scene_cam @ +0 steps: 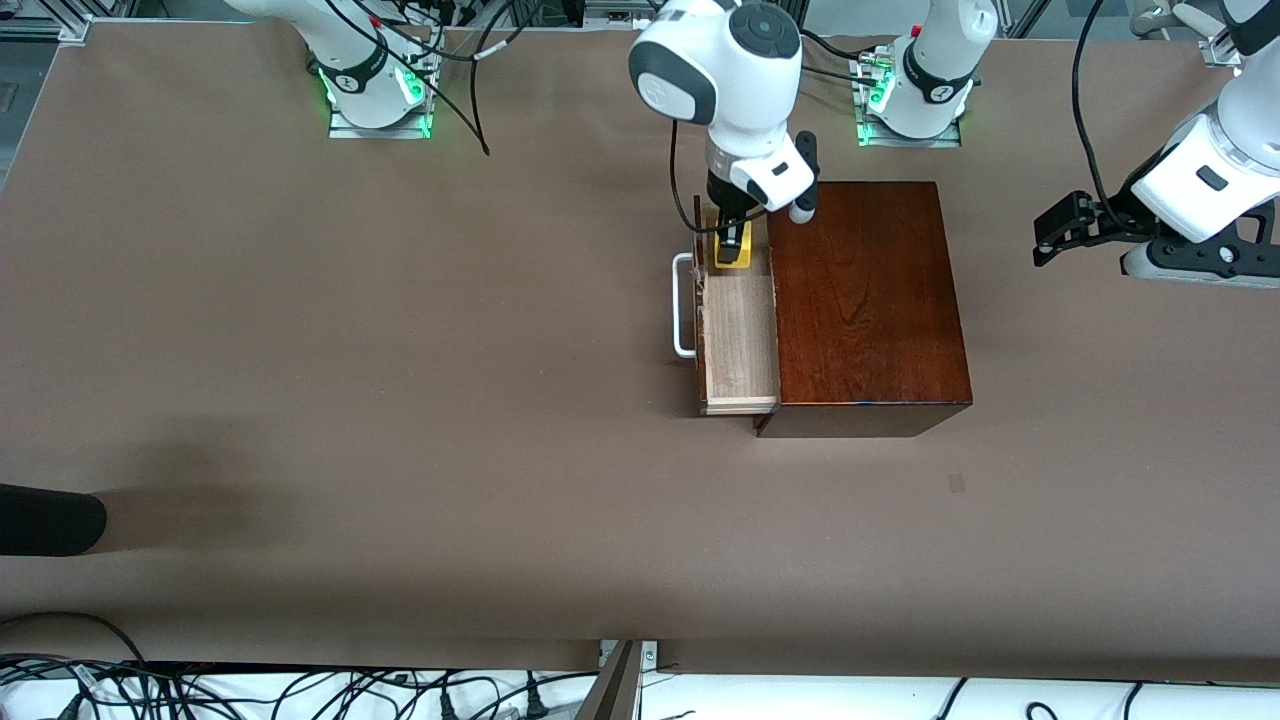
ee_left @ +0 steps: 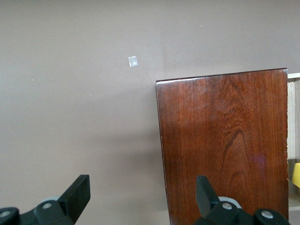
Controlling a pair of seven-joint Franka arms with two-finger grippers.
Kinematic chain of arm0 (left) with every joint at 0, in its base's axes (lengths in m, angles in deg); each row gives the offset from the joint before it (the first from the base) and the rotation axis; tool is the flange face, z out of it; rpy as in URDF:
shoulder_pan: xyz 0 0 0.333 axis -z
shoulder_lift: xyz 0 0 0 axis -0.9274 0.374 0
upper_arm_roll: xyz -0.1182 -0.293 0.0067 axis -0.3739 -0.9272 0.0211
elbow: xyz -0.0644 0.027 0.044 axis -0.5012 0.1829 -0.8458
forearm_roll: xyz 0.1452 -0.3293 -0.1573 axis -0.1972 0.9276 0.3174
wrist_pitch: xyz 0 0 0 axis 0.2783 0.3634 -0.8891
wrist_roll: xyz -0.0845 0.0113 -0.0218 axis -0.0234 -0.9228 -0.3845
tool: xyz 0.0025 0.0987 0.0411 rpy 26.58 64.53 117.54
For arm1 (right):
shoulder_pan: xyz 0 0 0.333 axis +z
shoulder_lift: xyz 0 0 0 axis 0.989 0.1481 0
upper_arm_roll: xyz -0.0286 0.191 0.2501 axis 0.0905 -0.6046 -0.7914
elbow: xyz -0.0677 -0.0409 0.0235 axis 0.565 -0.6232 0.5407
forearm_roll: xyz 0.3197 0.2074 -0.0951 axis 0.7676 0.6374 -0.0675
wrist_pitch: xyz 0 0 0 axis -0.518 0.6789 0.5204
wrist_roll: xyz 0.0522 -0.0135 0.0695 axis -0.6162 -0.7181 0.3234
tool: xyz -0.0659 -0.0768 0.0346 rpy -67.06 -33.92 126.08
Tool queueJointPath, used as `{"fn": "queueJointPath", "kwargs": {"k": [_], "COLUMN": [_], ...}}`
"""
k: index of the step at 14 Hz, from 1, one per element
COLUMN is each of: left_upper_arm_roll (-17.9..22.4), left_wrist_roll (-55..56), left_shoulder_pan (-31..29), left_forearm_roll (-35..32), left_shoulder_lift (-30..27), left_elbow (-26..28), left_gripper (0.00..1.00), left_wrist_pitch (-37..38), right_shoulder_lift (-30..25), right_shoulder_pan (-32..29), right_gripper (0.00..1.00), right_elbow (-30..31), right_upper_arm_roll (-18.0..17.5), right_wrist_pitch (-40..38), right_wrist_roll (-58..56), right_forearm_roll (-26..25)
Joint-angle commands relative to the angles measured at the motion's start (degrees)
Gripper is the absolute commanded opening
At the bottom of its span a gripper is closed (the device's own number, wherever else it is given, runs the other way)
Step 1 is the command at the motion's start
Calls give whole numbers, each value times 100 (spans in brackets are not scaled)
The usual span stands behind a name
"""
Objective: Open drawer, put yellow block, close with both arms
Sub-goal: 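Carry the yellow cube with the right gripper over the open drawer, then lower the cube into the drawer and open the right gripper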
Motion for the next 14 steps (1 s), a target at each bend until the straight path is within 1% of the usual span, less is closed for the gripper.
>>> {"fn": "queueJointPath", "kwargs": {"k": [1,6,9,14], "left_upper_arm_roll": [-2,-2,-2,-2], "left_wrist_roll": [45,45,45,45], "left_shoulder_pan": [24,24,24,24], "left_forearm_roll": [-89,-89,-89,-89], "left_shoulder_lift": [22,13,22,21], "left_elbow": [-90,-90,-90,-90], "left_gripper": [100,100,100,100], "left_wrist_pitch": [46,46,46,46], "right_shoulder_lift": [188,373,461,549], "right_shoulder_pan": [18,18,18,0], "right_gripper": [0,0,0,0], "right_elbow": [-229,-229,-211,-211], "right_upper_arm_roll": [-7,1,1,36], "right_wrist_pitch": [-21,128,251,269], "right_wrist_roll": [-258,-347,-347,-698], "right_forearm_roll": [-97,-106,-193,-194]}}
